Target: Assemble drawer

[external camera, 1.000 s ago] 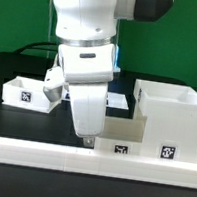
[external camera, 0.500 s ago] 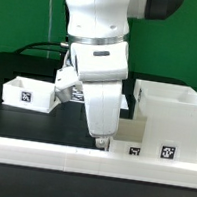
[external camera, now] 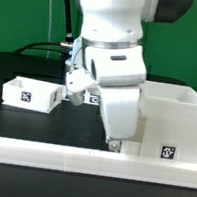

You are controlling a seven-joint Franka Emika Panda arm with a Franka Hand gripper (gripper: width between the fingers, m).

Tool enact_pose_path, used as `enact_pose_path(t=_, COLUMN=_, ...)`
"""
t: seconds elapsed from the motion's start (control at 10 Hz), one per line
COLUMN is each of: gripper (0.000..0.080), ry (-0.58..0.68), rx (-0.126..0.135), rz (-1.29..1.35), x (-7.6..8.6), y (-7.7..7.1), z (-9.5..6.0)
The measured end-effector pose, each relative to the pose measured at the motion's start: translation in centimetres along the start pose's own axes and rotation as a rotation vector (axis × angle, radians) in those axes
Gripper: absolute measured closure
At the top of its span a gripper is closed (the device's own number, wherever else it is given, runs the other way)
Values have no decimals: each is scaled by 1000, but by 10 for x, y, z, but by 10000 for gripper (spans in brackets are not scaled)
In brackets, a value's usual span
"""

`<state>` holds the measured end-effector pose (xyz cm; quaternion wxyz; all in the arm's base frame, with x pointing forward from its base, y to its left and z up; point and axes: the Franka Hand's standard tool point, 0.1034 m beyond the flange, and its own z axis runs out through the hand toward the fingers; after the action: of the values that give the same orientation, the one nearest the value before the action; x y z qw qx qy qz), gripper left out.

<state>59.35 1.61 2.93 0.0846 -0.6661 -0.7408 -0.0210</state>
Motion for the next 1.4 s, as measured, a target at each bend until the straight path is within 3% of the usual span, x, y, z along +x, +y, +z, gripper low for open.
enact_pose_path(t=0.3, gripper=150, ry=-3, rx=12, rz=0, x=16, y=3, z=2)
enact_pose_path(t=0.6, gripper=150, ry=-16, rx=16, rz=-4, x=15, y=4, z=0)
enact_pose_path(t=0.7, gripper=150, ry=-17, rx=13, rz=0, x=13, y=5, z=-2)
enact_pose_path(t=1.0, gripper=150, ry=-24, rx=5, rz=17, x=-26, y=1, z=-9)
enact_pose_path(t=1.1, gripper=150, ry=-26, rx=-3, rz=34, x=-38, y=-1, z=-13)
enact_pose_path(t=1.2, gripper=150, ry=-32, rx=-39, rz=57, x=-48, y=-2, z=-21)
enact_pose_path(t=1.4, gripper=150, ry=-53, rx=-100, rz=92, x=-65, y=-23, z=-35)
